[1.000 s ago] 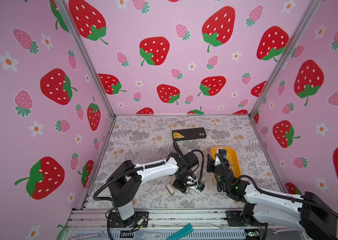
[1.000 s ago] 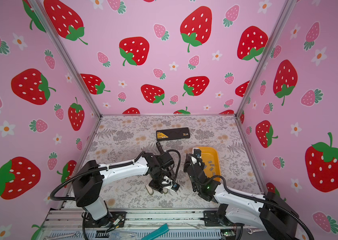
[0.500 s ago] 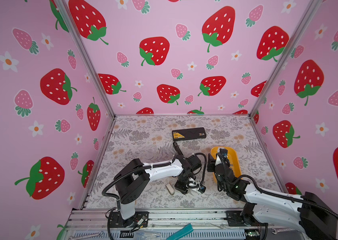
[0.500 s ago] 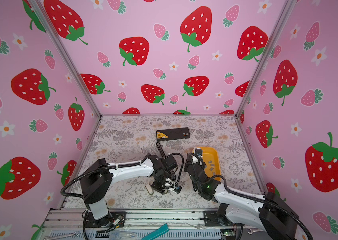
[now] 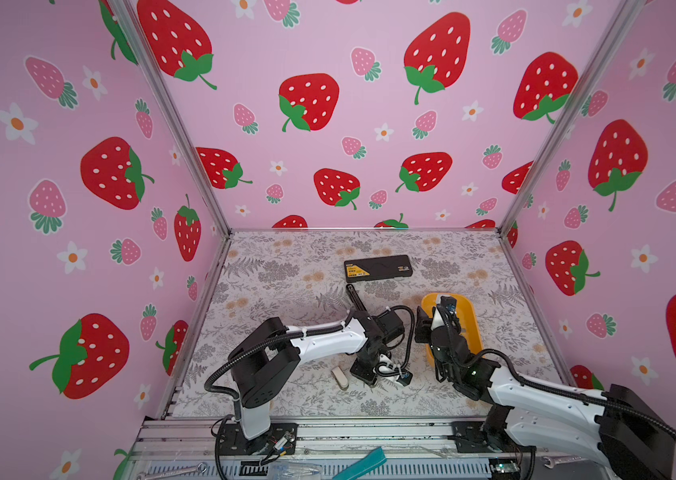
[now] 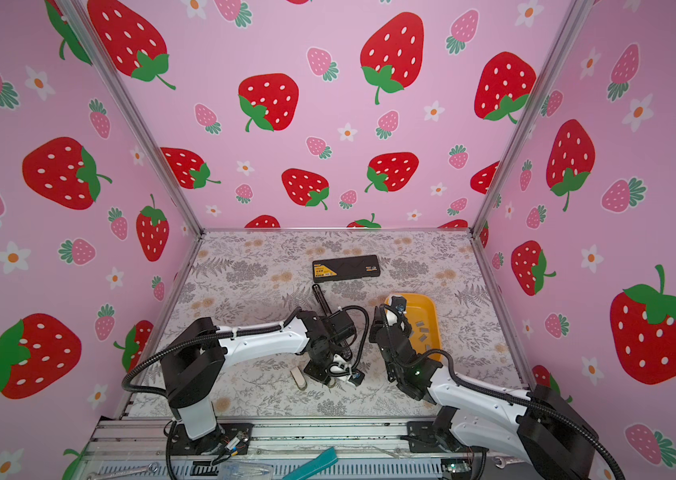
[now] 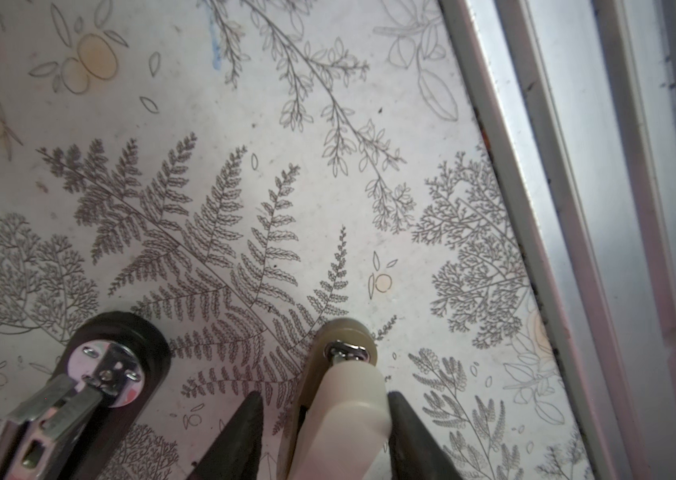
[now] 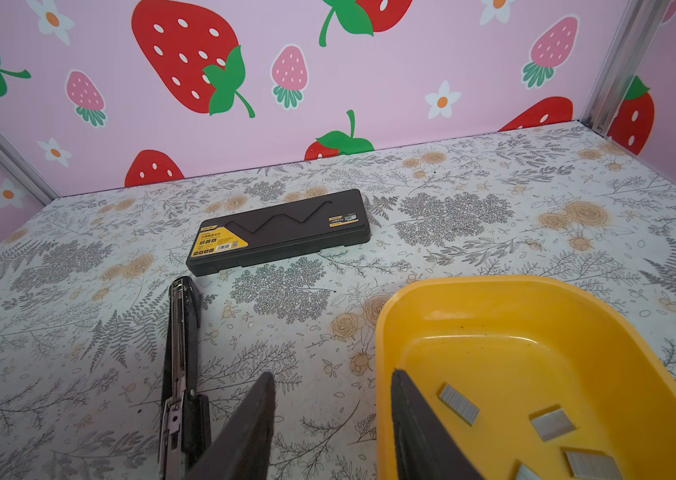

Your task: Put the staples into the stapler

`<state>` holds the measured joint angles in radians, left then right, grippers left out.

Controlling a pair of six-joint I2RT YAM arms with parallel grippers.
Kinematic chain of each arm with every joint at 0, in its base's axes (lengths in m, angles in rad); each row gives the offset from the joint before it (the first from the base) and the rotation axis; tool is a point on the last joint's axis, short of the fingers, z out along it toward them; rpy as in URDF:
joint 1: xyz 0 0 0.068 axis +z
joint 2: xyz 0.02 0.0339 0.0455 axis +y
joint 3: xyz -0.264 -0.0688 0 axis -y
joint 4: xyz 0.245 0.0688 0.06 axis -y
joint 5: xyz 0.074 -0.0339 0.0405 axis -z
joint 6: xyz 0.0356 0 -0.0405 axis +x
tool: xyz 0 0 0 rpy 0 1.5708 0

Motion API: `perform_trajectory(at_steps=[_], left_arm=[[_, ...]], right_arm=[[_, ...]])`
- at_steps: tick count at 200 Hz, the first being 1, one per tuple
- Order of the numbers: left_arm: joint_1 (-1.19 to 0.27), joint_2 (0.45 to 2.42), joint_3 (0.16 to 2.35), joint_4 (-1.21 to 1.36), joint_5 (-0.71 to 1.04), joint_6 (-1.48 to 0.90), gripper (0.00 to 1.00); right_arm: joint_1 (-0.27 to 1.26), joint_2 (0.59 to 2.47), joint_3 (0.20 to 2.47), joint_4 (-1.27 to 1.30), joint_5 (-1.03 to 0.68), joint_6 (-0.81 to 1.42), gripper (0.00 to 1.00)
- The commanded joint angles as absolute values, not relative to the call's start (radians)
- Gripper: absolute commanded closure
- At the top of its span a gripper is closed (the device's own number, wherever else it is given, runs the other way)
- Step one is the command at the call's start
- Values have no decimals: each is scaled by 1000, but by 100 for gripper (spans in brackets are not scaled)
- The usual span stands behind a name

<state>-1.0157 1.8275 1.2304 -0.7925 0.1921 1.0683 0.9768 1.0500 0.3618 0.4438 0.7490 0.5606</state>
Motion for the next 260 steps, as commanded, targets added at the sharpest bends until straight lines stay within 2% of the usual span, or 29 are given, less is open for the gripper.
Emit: perform_trajectory(at_steps=[1,87,141,146,152,188,232,260], left_arm=[[-1021,1846,1243,-812,194,1089,50],[-1023,1854,1248,-832,205,1110,64],[-1017,1828,1263,-848,197,1116,91],[-1012,1817,1263,-846,201,1115,93],[-1004,1800,1262,-842,202,1112,100],[-956,1690,1250,-786,195,1076,100],[-867,1557,1266,-779,340,1063,100],[-806,1446,1192,-598,324,990,100]], right_arm=[[970,1049,373,428,749,592,53],[960,1035,368,416,748,615,52],[952,1007,358,403,737,659,49],[951,997,352,406,734,668,45],[948,985,344,409,728,680,45],[934,918,317,419,699,701,43],[928,899,323,419,645,686,37],[928,958,355,448,525,624,39]])
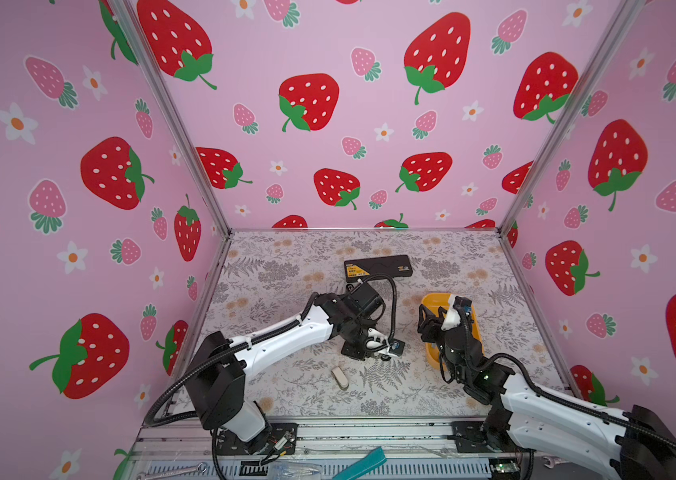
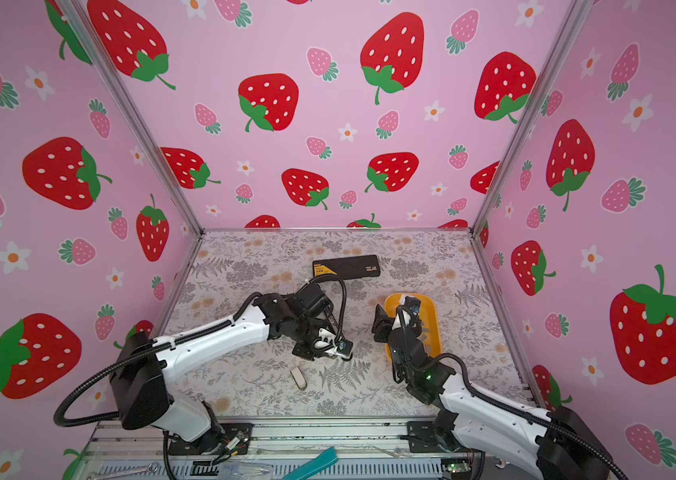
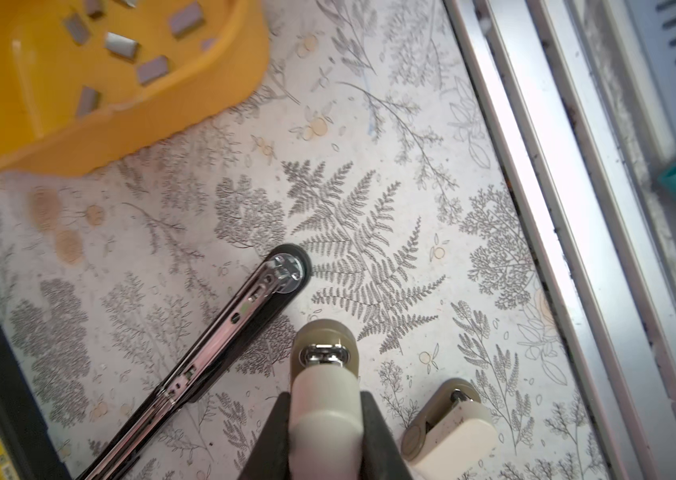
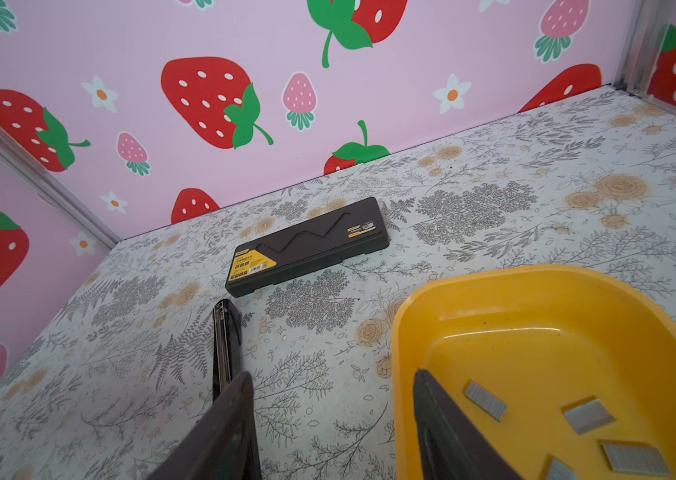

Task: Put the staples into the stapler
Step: 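Carry the cream piece toward the stapler with the left gripper while the right gripper approaches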

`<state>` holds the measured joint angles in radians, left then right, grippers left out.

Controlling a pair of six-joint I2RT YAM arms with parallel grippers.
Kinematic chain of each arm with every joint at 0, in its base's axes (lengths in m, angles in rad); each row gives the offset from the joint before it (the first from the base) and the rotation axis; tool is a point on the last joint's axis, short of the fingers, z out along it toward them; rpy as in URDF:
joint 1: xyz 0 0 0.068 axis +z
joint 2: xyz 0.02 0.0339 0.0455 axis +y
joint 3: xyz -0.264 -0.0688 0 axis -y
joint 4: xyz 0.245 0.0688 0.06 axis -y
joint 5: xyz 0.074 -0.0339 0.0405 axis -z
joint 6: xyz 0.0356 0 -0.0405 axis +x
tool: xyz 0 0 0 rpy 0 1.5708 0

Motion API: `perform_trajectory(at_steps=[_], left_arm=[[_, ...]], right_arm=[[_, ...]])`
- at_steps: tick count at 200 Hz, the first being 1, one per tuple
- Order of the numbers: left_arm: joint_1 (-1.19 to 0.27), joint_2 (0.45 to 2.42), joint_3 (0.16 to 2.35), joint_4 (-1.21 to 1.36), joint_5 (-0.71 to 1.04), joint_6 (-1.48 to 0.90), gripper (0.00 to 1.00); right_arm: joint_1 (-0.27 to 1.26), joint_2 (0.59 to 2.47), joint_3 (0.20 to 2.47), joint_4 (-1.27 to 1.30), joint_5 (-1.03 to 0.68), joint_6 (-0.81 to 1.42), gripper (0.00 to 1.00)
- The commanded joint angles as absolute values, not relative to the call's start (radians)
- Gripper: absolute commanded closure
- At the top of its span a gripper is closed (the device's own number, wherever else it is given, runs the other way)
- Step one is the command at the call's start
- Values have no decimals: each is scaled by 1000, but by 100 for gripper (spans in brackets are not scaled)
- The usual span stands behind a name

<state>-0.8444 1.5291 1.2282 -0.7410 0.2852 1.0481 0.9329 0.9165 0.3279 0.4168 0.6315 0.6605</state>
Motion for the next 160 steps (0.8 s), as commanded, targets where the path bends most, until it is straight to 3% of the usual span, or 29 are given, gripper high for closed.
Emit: perform_trajectory(at_steps=[1,37,95,160], left_arm=[[-806,1443,1187,-589,320,988,100],[-805,1374,1118,-456,178,951,100],[-804,1362,1098,-402,103,930,100],[-802,1329,1078,-368,113,921,100]], right_arm=[[928,960,356,451,519,622,39],[931,1013,360,549,318,560,45],[934,1000,326,689,97,514,48],[940,1020,329,724,12,502,48]])
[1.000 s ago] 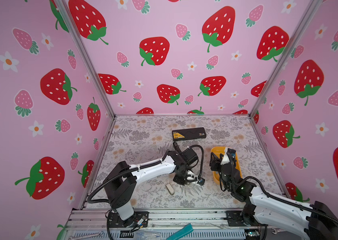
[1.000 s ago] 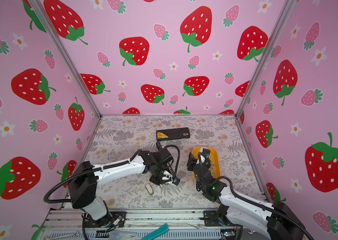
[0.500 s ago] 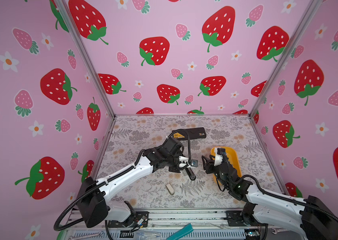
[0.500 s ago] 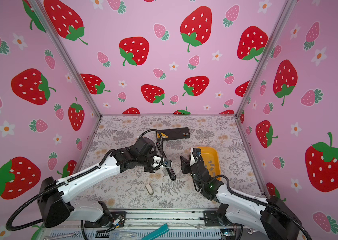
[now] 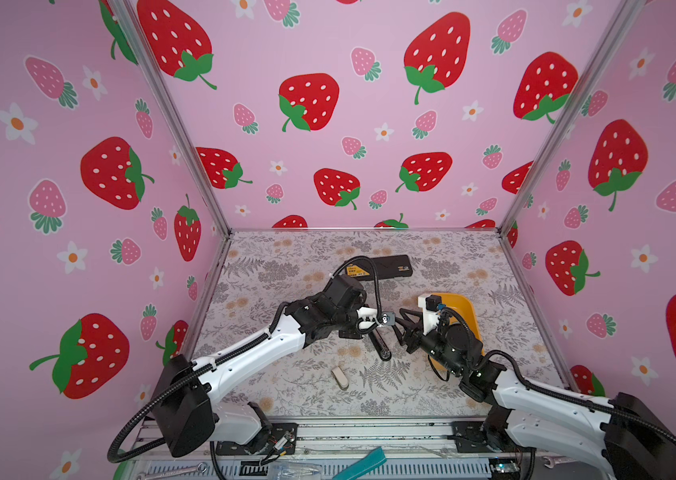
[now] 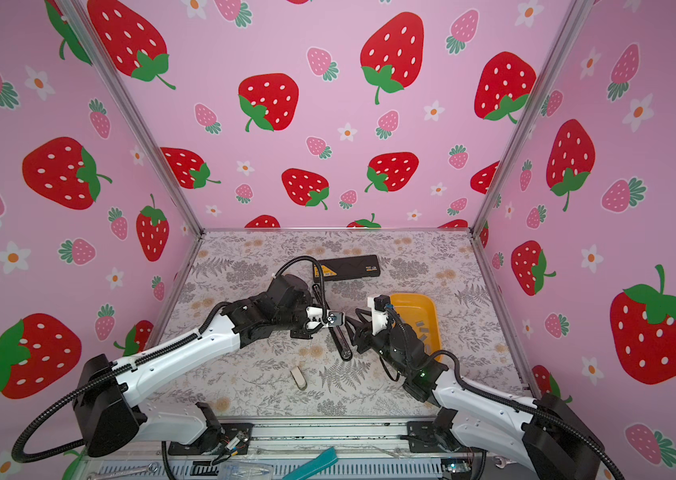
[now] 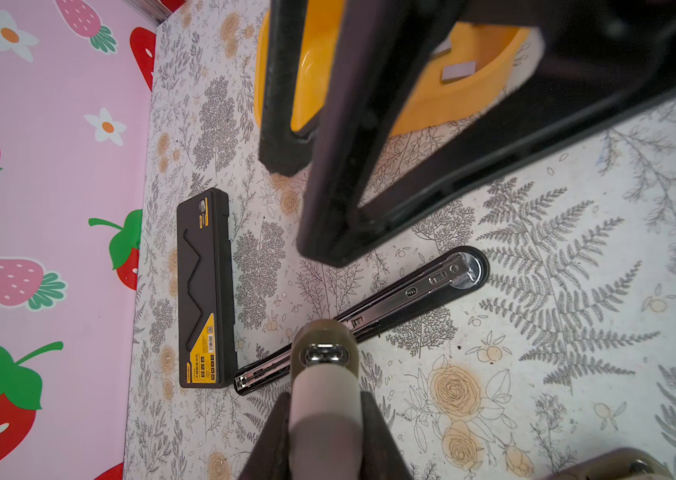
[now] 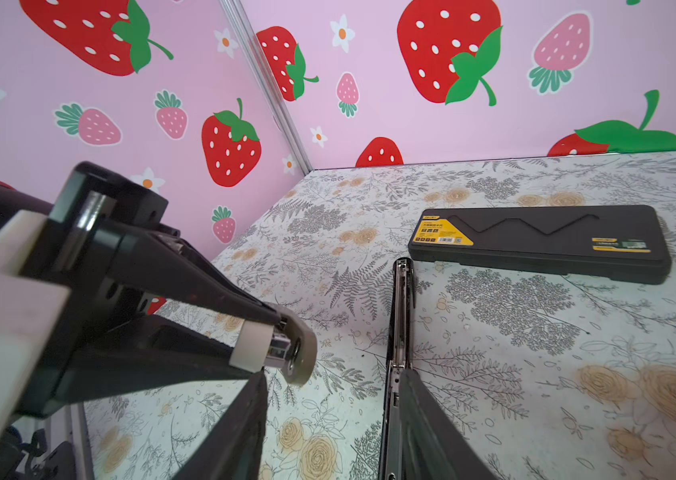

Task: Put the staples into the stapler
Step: 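Carry the cream piece toward the stapler with the left gripper while the right gripper approaches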

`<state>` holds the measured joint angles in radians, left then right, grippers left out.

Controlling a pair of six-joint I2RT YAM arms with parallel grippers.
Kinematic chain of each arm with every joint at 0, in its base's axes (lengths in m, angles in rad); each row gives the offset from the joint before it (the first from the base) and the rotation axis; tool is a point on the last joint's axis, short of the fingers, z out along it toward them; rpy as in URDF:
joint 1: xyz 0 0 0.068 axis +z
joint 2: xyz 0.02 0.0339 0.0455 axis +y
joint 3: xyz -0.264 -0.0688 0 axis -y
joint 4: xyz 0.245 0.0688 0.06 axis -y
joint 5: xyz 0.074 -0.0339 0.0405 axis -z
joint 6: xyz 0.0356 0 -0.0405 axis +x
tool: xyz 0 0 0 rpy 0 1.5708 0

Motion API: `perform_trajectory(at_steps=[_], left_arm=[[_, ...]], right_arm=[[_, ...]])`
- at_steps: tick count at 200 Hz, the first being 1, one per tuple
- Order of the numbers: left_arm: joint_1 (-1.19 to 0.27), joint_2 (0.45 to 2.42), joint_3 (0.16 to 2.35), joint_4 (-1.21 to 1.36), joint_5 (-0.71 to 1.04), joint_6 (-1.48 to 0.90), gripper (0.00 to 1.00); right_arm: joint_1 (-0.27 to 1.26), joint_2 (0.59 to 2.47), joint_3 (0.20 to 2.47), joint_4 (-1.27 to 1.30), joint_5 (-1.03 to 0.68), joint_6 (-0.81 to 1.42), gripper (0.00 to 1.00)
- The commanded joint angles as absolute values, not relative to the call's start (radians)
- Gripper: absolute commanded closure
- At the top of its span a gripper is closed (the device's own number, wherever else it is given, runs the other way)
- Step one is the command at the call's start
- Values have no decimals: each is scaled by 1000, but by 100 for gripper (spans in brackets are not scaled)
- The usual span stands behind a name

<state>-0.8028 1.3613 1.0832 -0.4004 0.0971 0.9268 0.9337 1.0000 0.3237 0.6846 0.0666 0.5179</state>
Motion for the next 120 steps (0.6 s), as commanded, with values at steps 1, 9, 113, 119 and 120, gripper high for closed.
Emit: perform_trajectory(at_steps=[1,9,113,119,120], left_arm=[[-802,1329,1078,-367,113,921,100],[-803,1326,1077,-368,119,921,100],[-838,1322,1053,-369,163,961,100],[-841,1321,1051,-368,164,963,100],[-841,1321,1051,-368,164,963,100]], right_arm=[[940,1021,329,724,10,503,48],[940,1031,335,724,2,503,48],[941,1087,371,702,-26,498,48],[941,1090,373,701,-25,499,48],[941,1090,373,701,-25,499,48]])
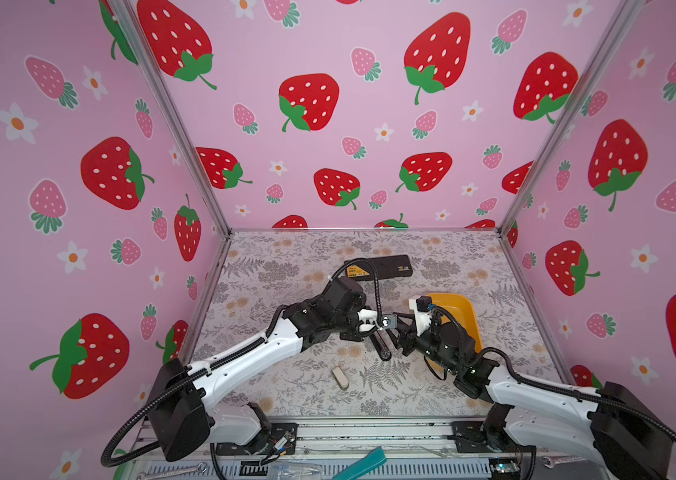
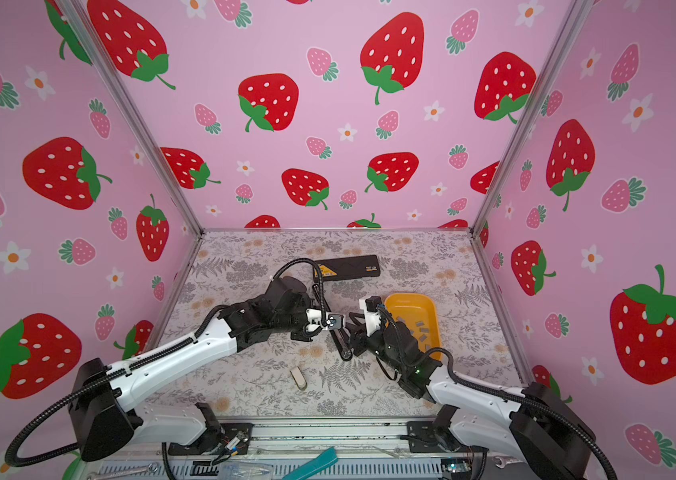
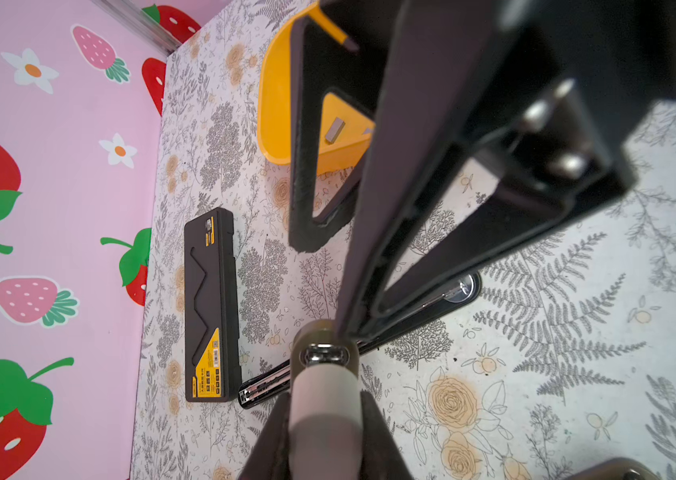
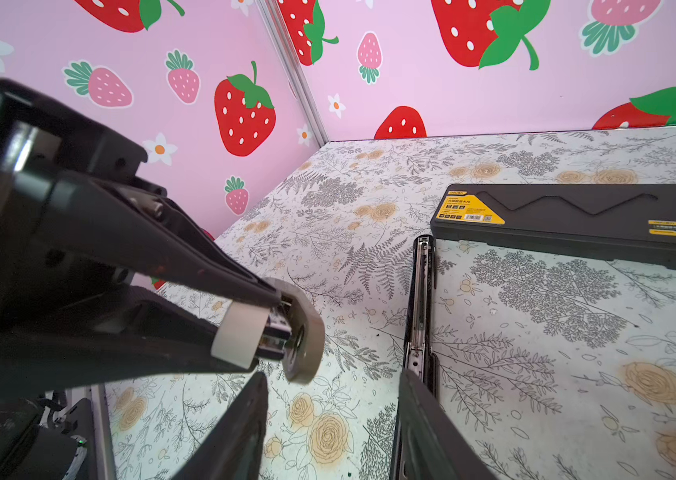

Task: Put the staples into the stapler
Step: 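Carry the cream piece toward the stapler with the left gripper while the right gripper approaches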

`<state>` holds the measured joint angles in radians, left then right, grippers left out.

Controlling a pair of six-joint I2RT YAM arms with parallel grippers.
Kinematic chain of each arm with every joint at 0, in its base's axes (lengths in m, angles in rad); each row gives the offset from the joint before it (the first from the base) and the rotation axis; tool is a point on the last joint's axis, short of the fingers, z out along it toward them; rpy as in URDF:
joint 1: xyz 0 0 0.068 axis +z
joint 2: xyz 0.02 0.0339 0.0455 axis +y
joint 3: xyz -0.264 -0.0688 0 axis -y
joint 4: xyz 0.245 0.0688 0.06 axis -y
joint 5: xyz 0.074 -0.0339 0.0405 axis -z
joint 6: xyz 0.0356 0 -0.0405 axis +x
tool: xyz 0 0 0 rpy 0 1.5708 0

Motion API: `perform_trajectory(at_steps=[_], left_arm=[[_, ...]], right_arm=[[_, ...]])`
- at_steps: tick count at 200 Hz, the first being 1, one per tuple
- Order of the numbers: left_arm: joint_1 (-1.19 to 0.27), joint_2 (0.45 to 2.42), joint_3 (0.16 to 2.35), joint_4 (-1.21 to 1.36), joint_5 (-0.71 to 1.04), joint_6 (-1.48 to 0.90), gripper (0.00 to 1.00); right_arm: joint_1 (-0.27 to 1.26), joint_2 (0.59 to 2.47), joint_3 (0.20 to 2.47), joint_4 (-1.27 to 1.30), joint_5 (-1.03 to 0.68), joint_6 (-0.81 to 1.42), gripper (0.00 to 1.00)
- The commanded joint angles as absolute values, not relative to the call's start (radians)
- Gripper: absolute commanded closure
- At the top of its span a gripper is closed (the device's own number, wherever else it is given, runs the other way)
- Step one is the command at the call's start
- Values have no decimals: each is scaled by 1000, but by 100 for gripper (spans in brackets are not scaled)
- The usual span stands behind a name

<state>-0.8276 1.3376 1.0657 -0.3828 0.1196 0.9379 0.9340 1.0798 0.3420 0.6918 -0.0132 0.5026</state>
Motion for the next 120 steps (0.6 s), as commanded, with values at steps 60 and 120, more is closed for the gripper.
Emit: perform_trajectory(at_steps=[60,120], left_arm=[[-849,1293,1037,-352,189,966,100],[-849,1252,1023,-332,217,965,100]], right_arm=[[940,1105,384,666,24,513,50],[940,1120,391,649,49,523,52]])
